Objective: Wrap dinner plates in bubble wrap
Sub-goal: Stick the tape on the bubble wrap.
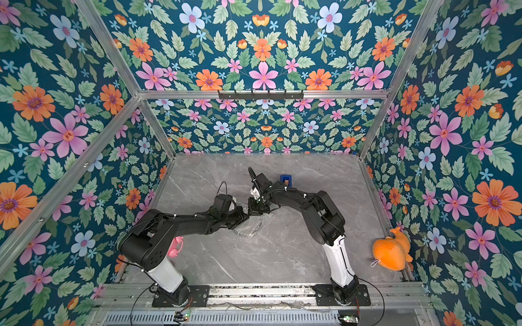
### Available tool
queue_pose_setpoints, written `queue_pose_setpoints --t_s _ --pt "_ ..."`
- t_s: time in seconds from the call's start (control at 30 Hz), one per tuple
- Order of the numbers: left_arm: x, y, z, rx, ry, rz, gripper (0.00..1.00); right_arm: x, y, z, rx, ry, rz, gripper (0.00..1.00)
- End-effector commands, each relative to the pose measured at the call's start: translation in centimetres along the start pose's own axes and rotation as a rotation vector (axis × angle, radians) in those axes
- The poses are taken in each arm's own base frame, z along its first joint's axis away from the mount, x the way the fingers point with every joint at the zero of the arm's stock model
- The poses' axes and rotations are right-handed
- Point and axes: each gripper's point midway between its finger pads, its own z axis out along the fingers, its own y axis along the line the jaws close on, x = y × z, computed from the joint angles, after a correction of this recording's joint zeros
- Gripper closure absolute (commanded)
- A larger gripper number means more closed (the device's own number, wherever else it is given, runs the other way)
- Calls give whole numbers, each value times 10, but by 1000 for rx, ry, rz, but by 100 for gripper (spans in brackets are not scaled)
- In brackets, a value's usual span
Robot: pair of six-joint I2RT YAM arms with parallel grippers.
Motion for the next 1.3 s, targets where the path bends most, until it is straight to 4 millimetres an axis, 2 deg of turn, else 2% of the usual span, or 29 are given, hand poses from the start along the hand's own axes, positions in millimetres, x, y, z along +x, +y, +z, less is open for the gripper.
queue_pose_setpoints --t_s 0.0,0.1,0.2,0.3,0.4,0.53,0.6,0.67,0.77,0.87,1.07,1.17,1.27 --pt "18 29 0 -116 66 -23 100 -17 0 7 -34 -19 18 94" --pt "17 29 1 -118 72 -16 100 -19 -8 21 -36 4 34 95" --pt "17 28 2 -120 74 -13 100 -10 -29 36 3 37 68 96" --pt "17 28 2 -120 74 -11 100 -1 -45 38 20 46 108 97" --pt "18 28 1 -120 78 -7 100 -4 -34 18 -10 2 101 97" --pt "18 29 0 -123 77 -4 100 -23 2 -24 -49 -98 46 95" --pt "18 29 0 -123 75 -3 100 -31 12 -31 -64 -119 32 94" --pt "17 28 0 -122 73 -3 100 -35 17 -28 -71 -114 29 94" --pt "16 27 -1 -120 71 -1 100 -34 12 -11 -59 -81 36 95" --pt "15 25 -2 -120 70 5 100 -30 1 5 -45 -66 62 95" --pt "17 27 -4 -128 70 11 100 -37 -29 18 -28 -79 127 95" --pt "18 29 -4 -132 72 11 100 -35 -31 19 -22 -66 127 96" --pt "18 29 -4 -129 71 10 100 -33 -15 4 -49 -80 98 96"
